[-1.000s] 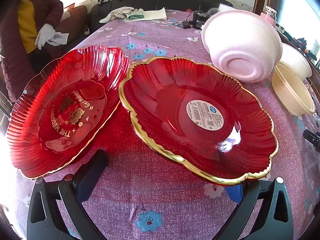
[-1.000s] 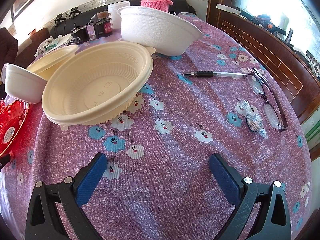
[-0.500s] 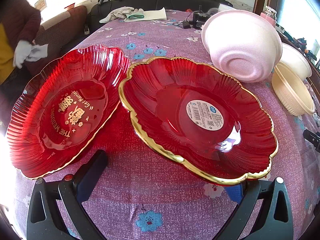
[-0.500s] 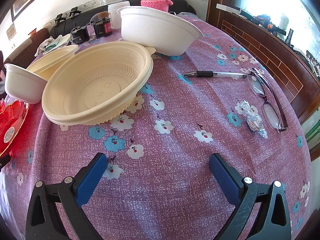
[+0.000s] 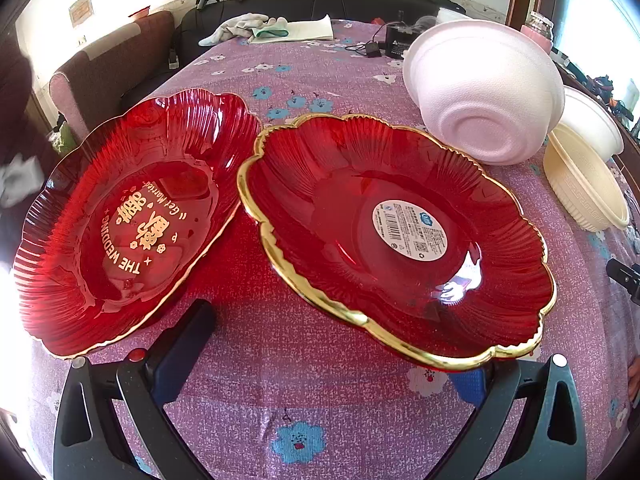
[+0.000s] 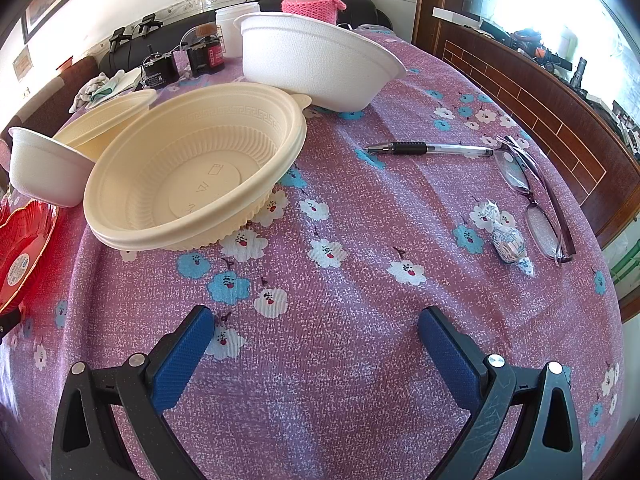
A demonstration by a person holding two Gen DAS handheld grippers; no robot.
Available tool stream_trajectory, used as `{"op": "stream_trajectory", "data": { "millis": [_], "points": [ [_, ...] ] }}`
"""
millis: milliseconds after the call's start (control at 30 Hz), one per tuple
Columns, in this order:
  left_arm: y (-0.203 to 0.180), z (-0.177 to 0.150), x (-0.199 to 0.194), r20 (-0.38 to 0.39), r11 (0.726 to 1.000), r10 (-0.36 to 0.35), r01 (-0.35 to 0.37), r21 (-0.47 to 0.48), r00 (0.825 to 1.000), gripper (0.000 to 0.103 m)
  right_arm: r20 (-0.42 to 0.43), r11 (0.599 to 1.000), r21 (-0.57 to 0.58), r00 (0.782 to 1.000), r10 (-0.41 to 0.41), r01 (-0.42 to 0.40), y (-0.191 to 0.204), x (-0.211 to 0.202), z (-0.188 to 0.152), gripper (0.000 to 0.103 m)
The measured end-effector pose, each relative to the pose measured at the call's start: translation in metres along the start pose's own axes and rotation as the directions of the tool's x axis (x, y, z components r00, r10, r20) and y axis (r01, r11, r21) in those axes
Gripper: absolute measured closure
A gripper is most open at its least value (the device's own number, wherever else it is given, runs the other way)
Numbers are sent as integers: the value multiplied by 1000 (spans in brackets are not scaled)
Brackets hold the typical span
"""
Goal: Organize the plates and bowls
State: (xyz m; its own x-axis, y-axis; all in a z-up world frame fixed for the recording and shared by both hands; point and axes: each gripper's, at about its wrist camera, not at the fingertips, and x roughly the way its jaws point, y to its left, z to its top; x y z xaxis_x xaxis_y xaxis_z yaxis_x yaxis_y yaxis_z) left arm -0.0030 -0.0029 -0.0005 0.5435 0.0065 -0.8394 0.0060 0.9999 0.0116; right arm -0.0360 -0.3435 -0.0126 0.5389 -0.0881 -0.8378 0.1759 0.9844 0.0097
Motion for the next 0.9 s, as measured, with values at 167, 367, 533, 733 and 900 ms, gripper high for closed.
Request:
{"op": "stream_trajectory", "data": {
  "millis": [167, 367, 533, 733, 900],
  "points": [
    [-1, -1, -1, 0, 1000, 15, -15, -17, 1000, 0, -1, 1000, 17, 1000, -12, 12, 2, 0, 1, 1],
    [-1, -8, -11, -29, 1000, 10, -11, -2, 1000, 0, -35, 999, -28, 999, 27, -28, 1, -3, -1, 1],
    [-6, -30, -27, 1, 998, 23, -23, 56, 1000, 0, -33, 992, -38, 992, 120, -121, 0, -15, -11, 0],
    [-15, -57, -50, 72, 995, -30, 24, 93, 997, 0, 47, 969, -105, 972, 228, -223, 10, -46, -32, 0],
    [-17, -67, -64, 132, 993, -59, 45, 109, 990, 0, 143, 934, -228, 939, 313, -277, 37, -77, -44, 0]
  ]
}}
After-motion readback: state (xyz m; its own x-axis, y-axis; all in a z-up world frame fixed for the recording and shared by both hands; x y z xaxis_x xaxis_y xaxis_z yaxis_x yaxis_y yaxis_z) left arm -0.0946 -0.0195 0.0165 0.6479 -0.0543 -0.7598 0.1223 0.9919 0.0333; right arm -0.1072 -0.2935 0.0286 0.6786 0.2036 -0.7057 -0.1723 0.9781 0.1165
